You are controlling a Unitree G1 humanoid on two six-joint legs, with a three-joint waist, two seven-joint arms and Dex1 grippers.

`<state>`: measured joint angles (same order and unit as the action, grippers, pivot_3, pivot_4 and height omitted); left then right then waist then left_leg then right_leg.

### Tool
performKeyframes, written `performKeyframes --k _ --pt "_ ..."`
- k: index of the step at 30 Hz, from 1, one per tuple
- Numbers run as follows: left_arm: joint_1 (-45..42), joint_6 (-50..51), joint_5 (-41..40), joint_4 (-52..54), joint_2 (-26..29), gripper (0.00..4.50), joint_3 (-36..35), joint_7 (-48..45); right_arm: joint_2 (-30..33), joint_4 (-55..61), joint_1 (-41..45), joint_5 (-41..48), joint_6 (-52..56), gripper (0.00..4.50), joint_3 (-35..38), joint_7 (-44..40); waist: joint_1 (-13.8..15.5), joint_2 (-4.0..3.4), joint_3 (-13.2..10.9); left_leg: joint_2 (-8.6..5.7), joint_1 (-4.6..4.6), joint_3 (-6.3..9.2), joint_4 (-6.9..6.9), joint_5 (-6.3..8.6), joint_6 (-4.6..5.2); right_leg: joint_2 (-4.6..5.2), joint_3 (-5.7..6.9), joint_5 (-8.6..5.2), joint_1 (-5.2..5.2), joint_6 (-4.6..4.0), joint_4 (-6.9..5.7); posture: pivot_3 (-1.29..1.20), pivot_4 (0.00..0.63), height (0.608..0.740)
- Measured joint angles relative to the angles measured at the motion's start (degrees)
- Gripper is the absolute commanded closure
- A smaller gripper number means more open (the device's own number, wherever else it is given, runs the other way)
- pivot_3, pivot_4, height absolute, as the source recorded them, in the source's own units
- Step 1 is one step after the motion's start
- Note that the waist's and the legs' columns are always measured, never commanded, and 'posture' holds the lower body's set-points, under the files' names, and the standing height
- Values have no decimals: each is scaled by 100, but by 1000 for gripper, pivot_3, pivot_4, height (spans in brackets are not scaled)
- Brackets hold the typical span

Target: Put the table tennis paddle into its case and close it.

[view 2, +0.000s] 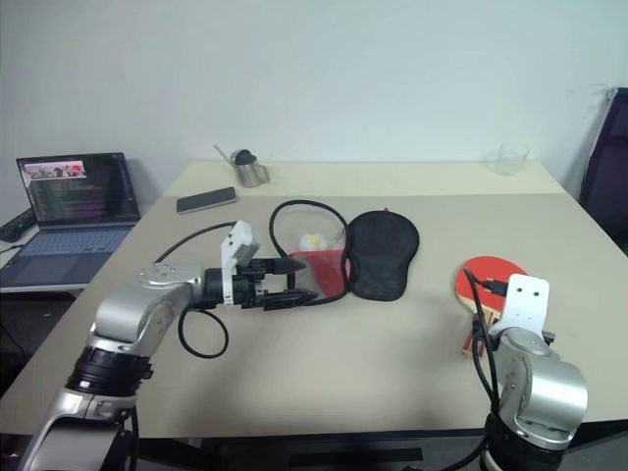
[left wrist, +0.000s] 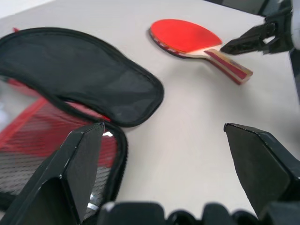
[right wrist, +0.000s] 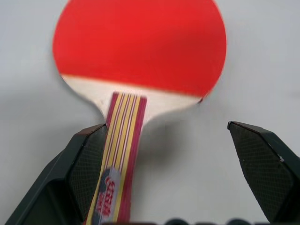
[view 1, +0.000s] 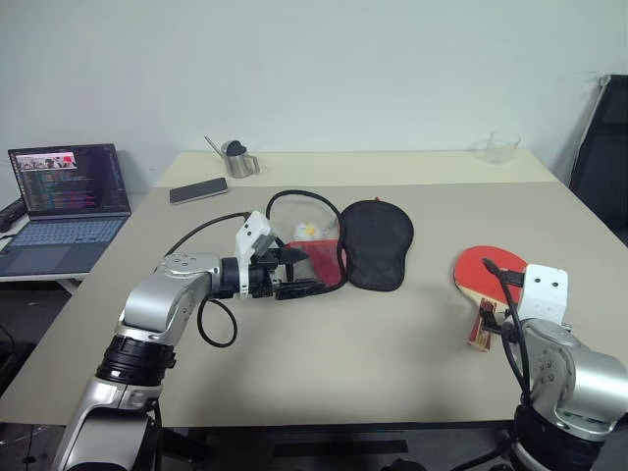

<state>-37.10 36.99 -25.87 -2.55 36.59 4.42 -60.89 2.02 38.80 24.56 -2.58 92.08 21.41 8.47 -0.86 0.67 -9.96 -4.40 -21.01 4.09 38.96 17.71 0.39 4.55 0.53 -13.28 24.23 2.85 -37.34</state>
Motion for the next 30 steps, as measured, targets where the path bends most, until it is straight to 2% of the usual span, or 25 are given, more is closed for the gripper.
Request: performKeyframes --k 5,18,21,30 --pt "-97 1 17 -9 -2 41 4 0 -334 -209 266 -81 -10 0 109 -8 -60 0 0 -1 3 1 0 0 0 -3 -1 0 0 0 -7 0 150 740" --pt "-155 162 4 192 -153 41 46 43 -355 -1730 460 -103 -1147 0 329 99 -84 11 7 0 16 0 -1 0 0 -5 -5 0 -11 0 -5 0 150 740" --pt "-155 215 -7 257 -155 0 45 65 -496 -1910 507 -96 -1448 564 377 228 -87 22 16 3 21 0 -1 0 0 -8 -5 3 -12 -4 -9 0 150 740" --pt "-120 275 -20 423 -92 0 -18 178 -545 -2391 652 -71 -1920 3356 446 408 -109 44 29 9 29 2 -1 -6 -11 -18 -10 7 -12 -12 -28 0 150 740"
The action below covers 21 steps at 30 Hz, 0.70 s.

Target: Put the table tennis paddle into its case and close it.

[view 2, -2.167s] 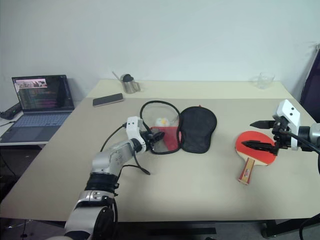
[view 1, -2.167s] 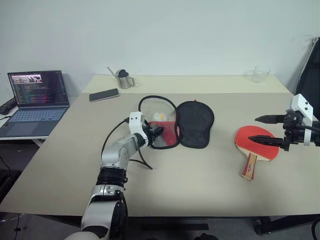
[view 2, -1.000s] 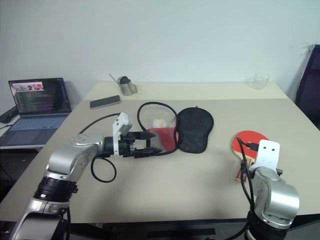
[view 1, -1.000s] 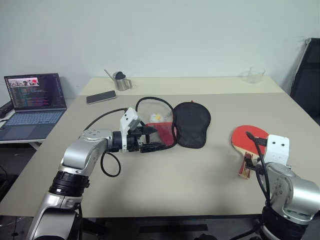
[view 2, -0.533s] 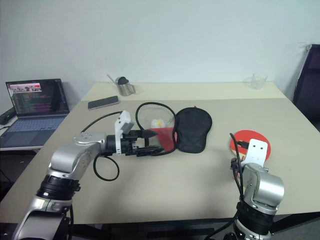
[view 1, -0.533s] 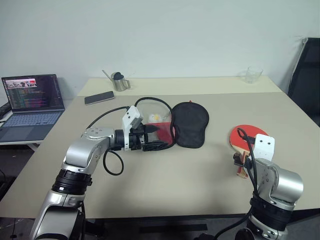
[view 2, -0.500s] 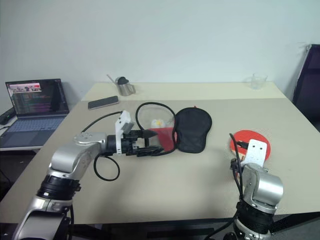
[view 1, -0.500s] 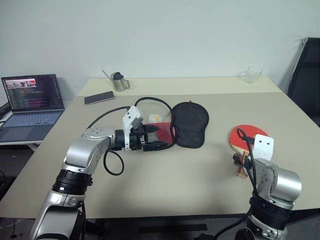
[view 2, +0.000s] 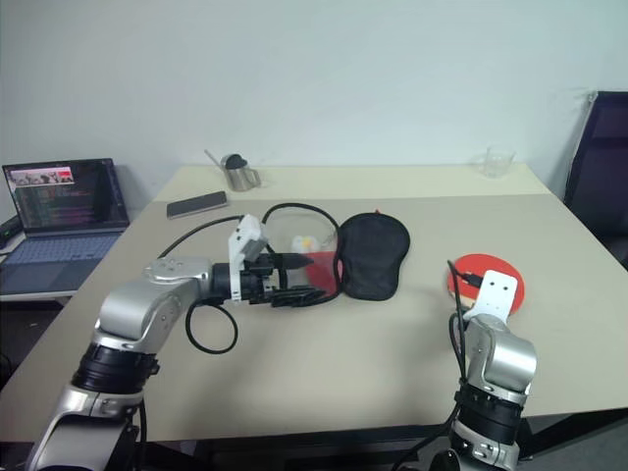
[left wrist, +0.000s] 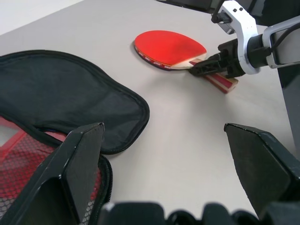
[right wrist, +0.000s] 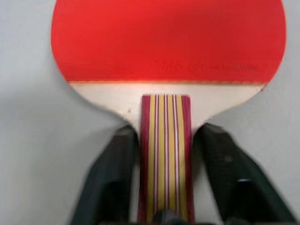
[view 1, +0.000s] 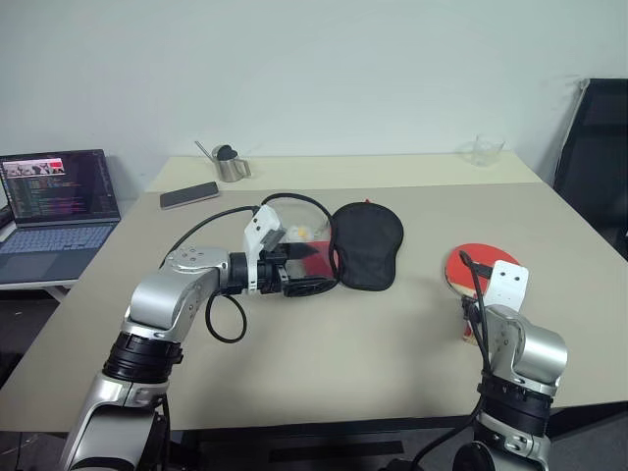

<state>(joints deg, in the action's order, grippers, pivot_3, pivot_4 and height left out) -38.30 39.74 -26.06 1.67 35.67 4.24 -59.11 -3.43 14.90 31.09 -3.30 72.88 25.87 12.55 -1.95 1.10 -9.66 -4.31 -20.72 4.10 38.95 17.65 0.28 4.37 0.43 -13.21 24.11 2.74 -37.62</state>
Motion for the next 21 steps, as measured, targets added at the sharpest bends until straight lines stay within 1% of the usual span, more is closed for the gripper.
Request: performKeyframes --k 7,9,11,14,21 --pt "71 2 -30 48 68 0 -30 111 194 -415 173 60 -179 3391 -12 -44 -4 14 9 1 5 -1 1 -1 6 -9 0 12 -1 -13 -3 0 150 740" --pt "72 2 -43 63 111 0 -97 113 272 -547 273 143 -206 3391 41 -110 -5 11 7 4 3 0 0 -2 6 -11 1 13 2 -14 -6 0 150 740" --pt "72 -1 -44 63 179 0 -161 117 334 -634 452 245 -198 3391 86 -164 -11 -8 -5 6 -1 -1 -3 -3 4 -11 0 13 12 -16 -10 0 150 740" --pt "71 -21 -31 51 353 0 -283 120 344 -634 878 401 -92 3391 86 -262 -31 -28 -17 14 -15 -2 -13 -15 -16 -13 -1 9 31 -22 -13 0 150 740" --pt "313 -44 16 -5 657 0 -616 233 297 -726 2147 725 -35 3391 -206 -398 -39 -37 -23 25 -34 4 -23 -16 -21 -18 -1 1 49 -35 4 0 150 740"
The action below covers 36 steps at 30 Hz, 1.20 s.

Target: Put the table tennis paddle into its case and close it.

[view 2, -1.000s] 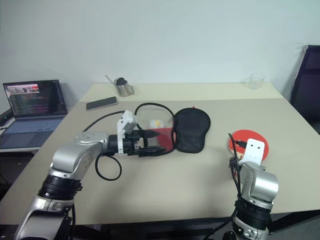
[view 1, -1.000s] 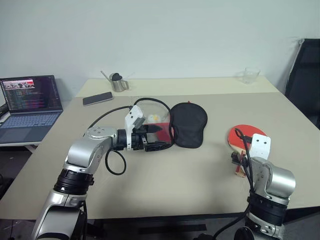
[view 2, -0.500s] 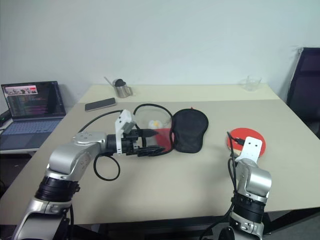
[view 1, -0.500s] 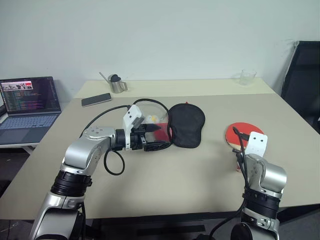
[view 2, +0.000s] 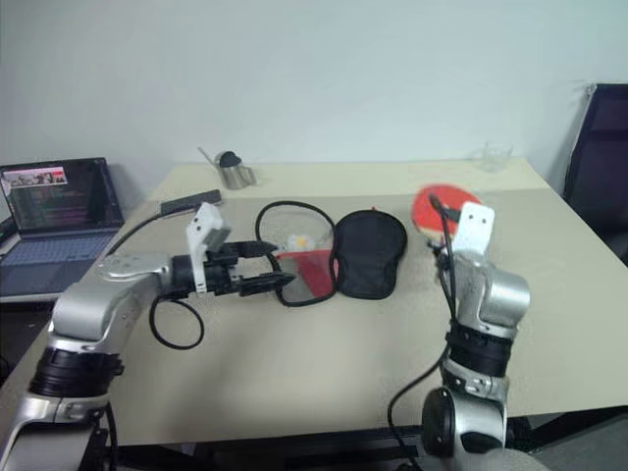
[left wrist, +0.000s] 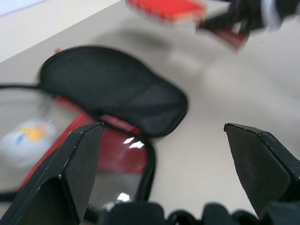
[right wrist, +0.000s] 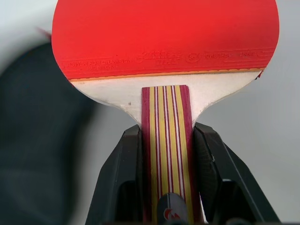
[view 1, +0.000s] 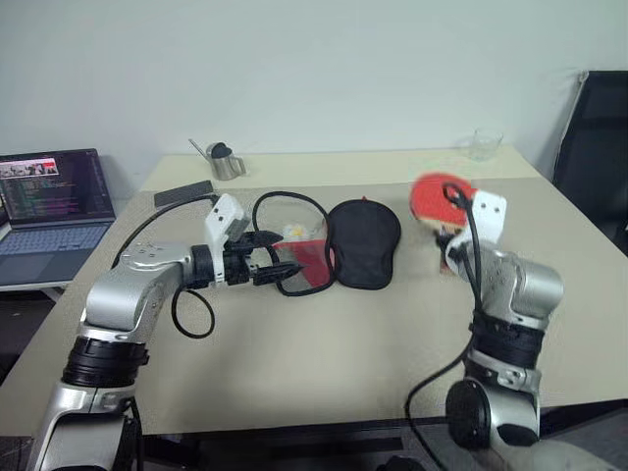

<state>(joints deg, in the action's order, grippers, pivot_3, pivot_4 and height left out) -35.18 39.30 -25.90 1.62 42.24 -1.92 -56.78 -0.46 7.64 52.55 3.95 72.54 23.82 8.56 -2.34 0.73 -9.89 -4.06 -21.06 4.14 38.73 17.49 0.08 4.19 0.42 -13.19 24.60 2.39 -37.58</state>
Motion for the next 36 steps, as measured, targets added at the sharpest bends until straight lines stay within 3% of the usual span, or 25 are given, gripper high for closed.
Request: performKeyframes --k 4,8,16,36 --pt "150 5 2 4 18 0 -29 113 -165 -746 314 157 -442 3391 -321 -136 -1 0 0 0 -3 0 -1 0 0 1 0 0 -1 0 6 0 150 740" --pt "335 59 -29 159 35 0 -112 238 -490 -2233 647 184 -1334 3391 -547 -141 -47 -2 -4 1 -7 -2 -2 -1 -1 1 -4 0 9 -1 1 0 150 740" --pt "805 448 -223 784 118 0 -373 521 -745 -4495 1247 251 -3088 3391 -560 96 -90 -2 -3 0 -83 2 6 -7 -13 5 -1 1 80 -2 -6 0 150 740" --pt "1114 944 -507 1400 236 0 -538 922 -749 -6044 1421 435 -4168 3391 -537 806 -96 -2 -4 1 -82 1 7 -9 -16 3 -2 1 81 -2 -11 0 150 740"
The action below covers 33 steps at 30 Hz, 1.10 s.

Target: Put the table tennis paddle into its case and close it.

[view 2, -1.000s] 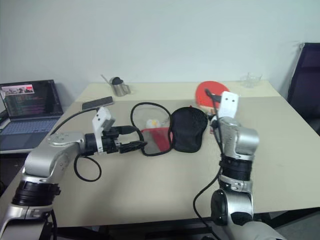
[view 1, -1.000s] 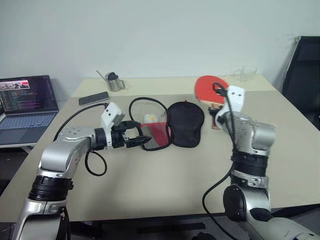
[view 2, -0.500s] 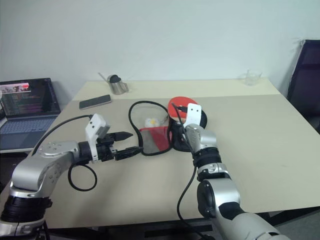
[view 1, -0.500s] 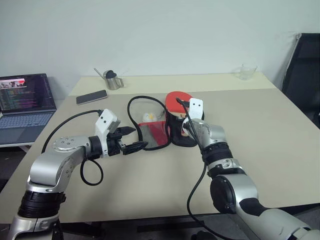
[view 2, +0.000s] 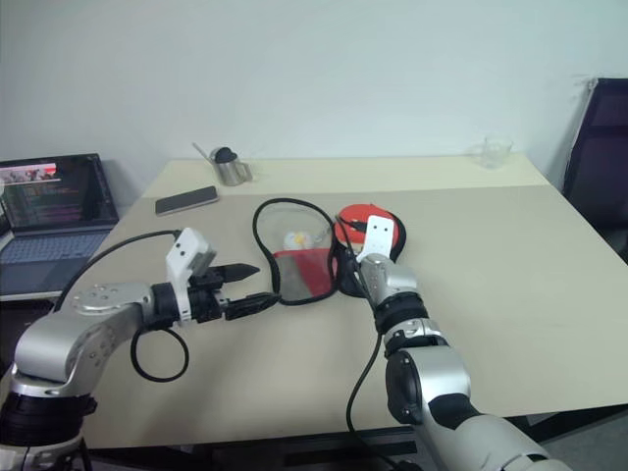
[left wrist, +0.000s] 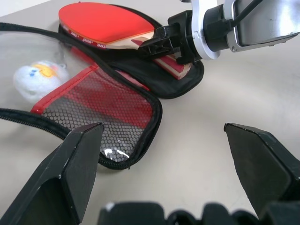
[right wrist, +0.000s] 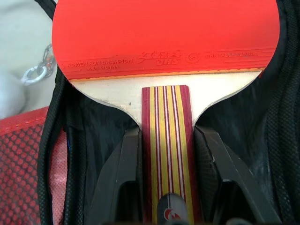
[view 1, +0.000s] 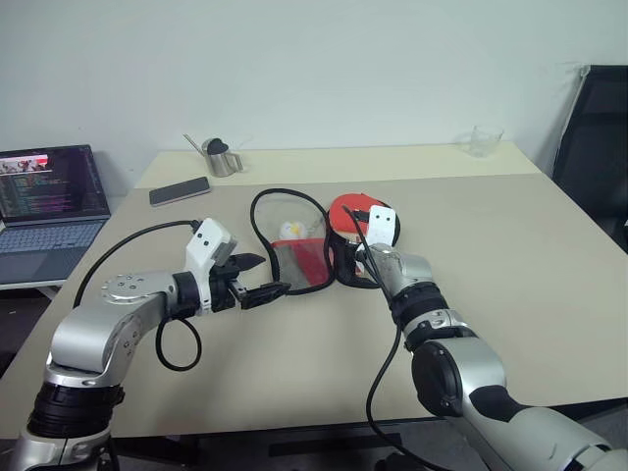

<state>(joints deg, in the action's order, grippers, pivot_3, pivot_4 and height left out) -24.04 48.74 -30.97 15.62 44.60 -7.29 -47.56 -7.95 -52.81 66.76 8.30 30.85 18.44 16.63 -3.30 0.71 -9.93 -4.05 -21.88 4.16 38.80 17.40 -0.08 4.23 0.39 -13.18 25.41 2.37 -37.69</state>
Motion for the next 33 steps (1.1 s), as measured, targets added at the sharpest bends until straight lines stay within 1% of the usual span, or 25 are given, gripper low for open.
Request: performKeyframes --k 8,17,25,33 --pt "-1 5 -63 26 11 0 3 81 26 -64 5 0 -125 3391 -4 242 -1 0 0 1 0 0 0 0 -1 -1 0 0 0 0 -1 0 150 740" --pt "-1 6 -65 27 25 0 3 84 -2 -25 4 14 -124 3391 -24 281 -2 0 0 1 0 -1 1 0 -1 -1 -1 0 0 0 -3 0 150 740" --pt "0 6 -65 30 26 0 3 89 -31 385 -16 94 200 3391 -66 341 -1 0 0 1 1 -1 2 -1 -1 -1 -1 0 0 0 -5 0 150 740" --pt "3 1 -62 29 24 0 12 139 -58 813 -223 202 629 3391 -183 344 -1 0 0 1 1 -1 2 0 -1 -1 -1 0 1 0 -6 0 150 740"
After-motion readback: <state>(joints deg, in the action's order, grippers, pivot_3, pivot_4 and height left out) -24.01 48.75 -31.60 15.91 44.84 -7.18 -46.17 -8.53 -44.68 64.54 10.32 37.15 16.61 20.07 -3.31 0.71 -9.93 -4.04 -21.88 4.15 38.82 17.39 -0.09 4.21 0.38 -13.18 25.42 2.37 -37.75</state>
